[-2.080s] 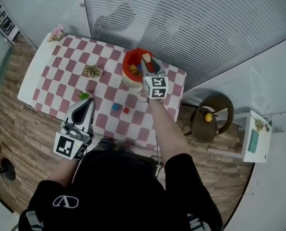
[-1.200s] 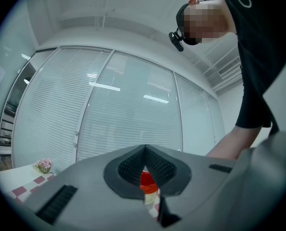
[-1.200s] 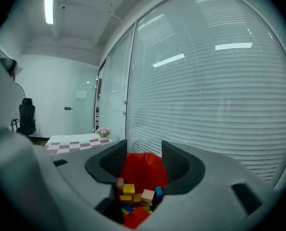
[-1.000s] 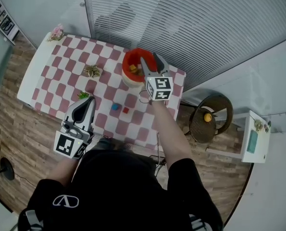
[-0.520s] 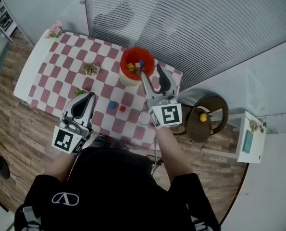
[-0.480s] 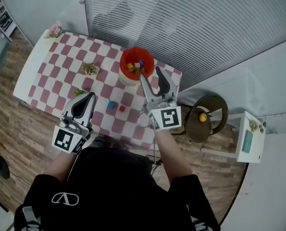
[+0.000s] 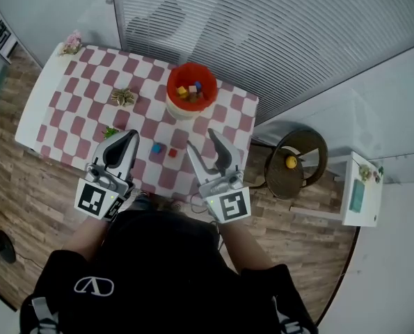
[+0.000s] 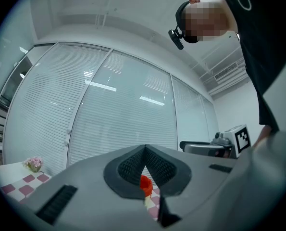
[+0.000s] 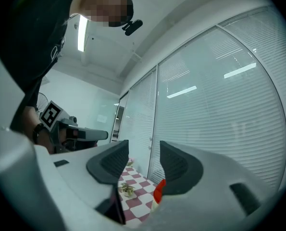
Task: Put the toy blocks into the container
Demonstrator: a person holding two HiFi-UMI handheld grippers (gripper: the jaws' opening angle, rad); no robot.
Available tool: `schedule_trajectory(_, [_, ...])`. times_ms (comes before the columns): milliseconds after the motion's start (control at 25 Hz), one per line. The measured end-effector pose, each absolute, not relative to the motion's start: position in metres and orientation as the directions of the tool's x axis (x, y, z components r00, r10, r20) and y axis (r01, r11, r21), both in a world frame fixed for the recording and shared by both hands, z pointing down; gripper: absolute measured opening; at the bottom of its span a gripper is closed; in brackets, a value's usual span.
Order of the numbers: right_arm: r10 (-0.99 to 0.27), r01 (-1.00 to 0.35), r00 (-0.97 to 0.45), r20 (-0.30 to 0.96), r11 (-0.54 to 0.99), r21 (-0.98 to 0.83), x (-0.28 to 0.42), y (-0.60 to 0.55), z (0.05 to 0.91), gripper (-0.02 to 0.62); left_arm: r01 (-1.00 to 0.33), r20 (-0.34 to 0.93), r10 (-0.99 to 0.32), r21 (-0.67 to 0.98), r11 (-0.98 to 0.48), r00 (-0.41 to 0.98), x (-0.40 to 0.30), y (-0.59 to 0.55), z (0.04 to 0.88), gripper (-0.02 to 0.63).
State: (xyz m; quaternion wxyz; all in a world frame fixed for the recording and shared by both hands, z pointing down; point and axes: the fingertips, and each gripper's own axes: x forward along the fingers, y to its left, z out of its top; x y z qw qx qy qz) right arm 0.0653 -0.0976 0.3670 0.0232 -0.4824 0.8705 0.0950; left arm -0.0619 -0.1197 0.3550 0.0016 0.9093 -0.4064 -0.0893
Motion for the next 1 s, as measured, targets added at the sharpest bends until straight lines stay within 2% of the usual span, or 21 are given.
schedule_trajectory(320, [-0.839, -0.851, -0.525, -0.143, 0.511, 0.122, 0.068, -0.093, 0.367, 0.209, -0.727, -0.144, -0.728, 0.069, -0.683, 0.67, -0.06, -0.117, 0.362, 0.005])
schedule_trajectory(480, [-0.843, -0.847, -0.529, -0.101, 0.516, 0.129, 0.07, -0.096, 0.38, 0.21, -0.724, -0.123, -0.726, 0.072, -0.686, 0.676, -0.062, -0.114, 0.369, 0.005])
schedule_trajectory(640, [-0.834, -0.826, -0.551, 0.03, 0.55, 0.125, 0.068, -0.104, 0.422, 0.207, -0.739, -0.161, -0.739, 0.071, -0.67, 0.654, -0.063, -0.118, 0.355, 0.005])
schedule_trajectory(1000, [-0.708, -0.736, -0.636, 0.307, 0.676, 0.037, 0.038, -0.118, 0.545, 0.222, -0.758, -0.133, -0.761, 0.078, -0.647, 0.635, -0.075, -0.117, 0.365, 0.005])
